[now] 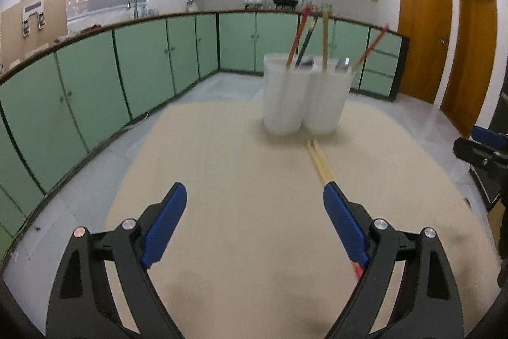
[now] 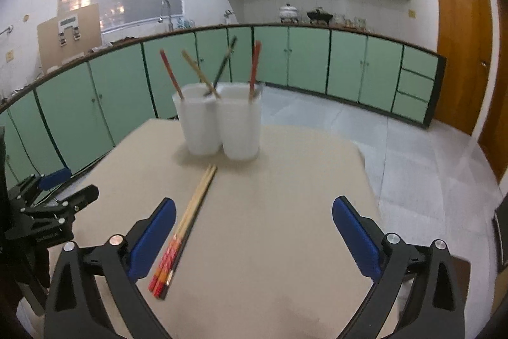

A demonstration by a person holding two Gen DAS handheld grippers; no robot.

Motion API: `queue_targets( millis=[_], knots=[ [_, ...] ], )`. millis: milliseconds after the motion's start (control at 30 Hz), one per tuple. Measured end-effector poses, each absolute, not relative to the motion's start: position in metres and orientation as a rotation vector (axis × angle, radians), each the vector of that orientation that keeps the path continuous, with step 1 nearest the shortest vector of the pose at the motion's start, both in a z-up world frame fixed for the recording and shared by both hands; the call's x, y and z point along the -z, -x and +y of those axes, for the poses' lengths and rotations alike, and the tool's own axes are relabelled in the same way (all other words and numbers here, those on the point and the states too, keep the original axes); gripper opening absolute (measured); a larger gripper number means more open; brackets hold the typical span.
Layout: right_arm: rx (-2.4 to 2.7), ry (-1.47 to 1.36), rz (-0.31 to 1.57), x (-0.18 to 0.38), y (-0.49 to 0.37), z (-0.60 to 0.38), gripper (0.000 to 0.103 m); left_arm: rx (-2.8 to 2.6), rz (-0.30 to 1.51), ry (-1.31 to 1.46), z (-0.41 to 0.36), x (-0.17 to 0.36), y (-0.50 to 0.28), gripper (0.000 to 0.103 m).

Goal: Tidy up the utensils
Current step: 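Move both open tools back down to the chopsticks on the mat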

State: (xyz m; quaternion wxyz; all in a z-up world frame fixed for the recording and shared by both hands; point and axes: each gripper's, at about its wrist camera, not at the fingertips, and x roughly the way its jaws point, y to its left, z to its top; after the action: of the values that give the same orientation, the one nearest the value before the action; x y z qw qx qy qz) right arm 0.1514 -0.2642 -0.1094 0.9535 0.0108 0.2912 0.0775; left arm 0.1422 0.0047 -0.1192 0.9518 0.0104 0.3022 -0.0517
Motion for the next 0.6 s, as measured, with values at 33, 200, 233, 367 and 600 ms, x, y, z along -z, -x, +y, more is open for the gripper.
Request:
queue_targets(
  millis=[33, 200, 233, 367, 600],
  knots=[
    [-0.154, -0.029, 0.6, 0.114, -0.149, -0.264, 0.097, 0.1, 0.621, -0.021, 0.006, 0.125, -0.14, 0.085],
    [-0.142, -0.049, 0.645, 0.141, -0.141, -0.258, 0.097, 0.099, 0.642, -0.014, 0.007, 0.147, -0.127, 0.085],
    [-0.142, -0.048, 0.65, 0.145, -0.14, -0.256, 0.097, 0.097, 0.649, -0.014, 0.008, 0.151, -0.125, 0.085],
    [-0.154, -0.047, 0.686, 0.16, -0.133, -0.245, 0.096, 0.092, 0.682, -0.017, 0.008, 0.159, -0.124, 0.085],
    [-0.182, -0.055, 0.763, 0.181, -0.122, -0.227, 0.08, 0.088, 0.721, -0.017, 0.011, 0.162, -0.126, 0.087]
  ],
)
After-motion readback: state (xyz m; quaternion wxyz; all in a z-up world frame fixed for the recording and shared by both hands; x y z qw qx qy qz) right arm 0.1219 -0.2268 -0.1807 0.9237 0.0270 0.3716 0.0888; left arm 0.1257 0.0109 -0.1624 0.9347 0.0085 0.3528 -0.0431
